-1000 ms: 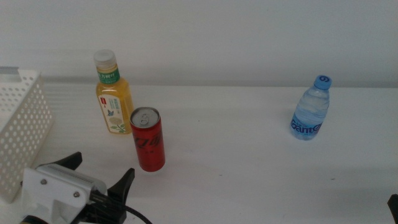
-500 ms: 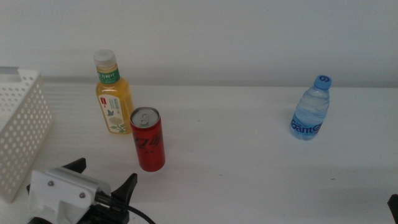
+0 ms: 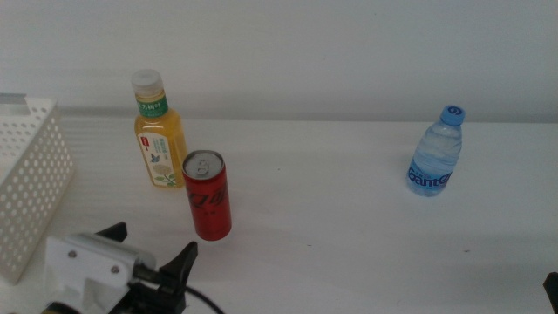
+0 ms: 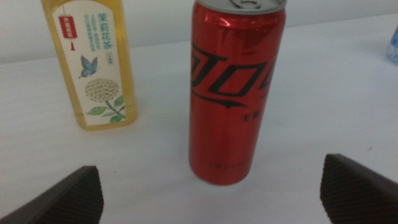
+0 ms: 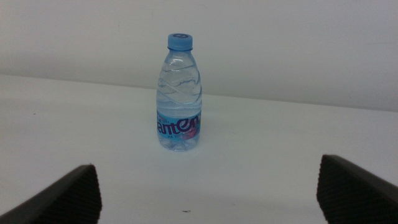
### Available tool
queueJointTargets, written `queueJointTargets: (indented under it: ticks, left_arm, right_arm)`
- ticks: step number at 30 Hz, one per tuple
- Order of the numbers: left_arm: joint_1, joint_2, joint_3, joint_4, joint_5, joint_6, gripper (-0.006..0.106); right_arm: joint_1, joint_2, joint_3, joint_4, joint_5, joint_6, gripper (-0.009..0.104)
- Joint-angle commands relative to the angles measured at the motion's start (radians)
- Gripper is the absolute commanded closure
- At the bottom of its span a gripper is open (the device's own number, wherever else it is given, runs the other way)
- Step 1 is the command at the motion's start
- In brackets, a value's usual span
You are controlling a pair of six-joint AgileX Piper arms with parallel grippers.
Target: Use arms to grab the bottles and put them into the dustbin to the left of the table.
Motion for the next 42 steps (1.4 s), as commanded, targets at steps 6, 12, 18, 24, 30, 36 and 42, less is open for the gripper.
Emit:
queueJointTargets:
  ticks: [6, 12, 18, 24, 30, 36, 42]
  left_arm:
    - [-0.010, 0.025, -0.137, -0.005, 0.132, 0.004, 0.007]
    - [-0.010, 0.147, -0.212, -0.017, 0.090, -0.034, 0.007]
    - [-0.010, 0.224, -0.268, -0.019, 0.056, -0.028, 0.007]
    - [-0.010, 0.277, -0.334, -0.021, 0.067, -0.028, 0.007]
    - [-0.010, 0.320, -0.399, -0.032, 0.072, -0.026, 0.007]
    - [-0.010, 0.358, -0.441, -0.035, 0.097, -0.026, 0.007]
    - [-0.010, 0.382, -0.477, -0.043, 0.107, -0.026, 0.007]
  right_arm:
    - [-0.006, -0.040, 0.042, -0.007, -0.009, -0.001, 0.002]
    - [-0.006, -0.040, 0.042, -0.007, -0.009, -0.001, 0.002]
    - [-0.006, -0.040, 0.042, -0.007, -0.009, -0.001, 0.002]
    - [-0.006, -0.040, 0.042, -0.007, -0.009, -0.001, 0.002]
    - [-0.006, -0.040, 0.042, -0.007, -0.009, -0.001, 0.002]
    - [-0.006, -0.040, 0.042, -0.007, -0.009, -0.001, 0.002]
    - [-0.006, -0.040, 0.042, -0.007, -0.009, -0.001, 0.002]
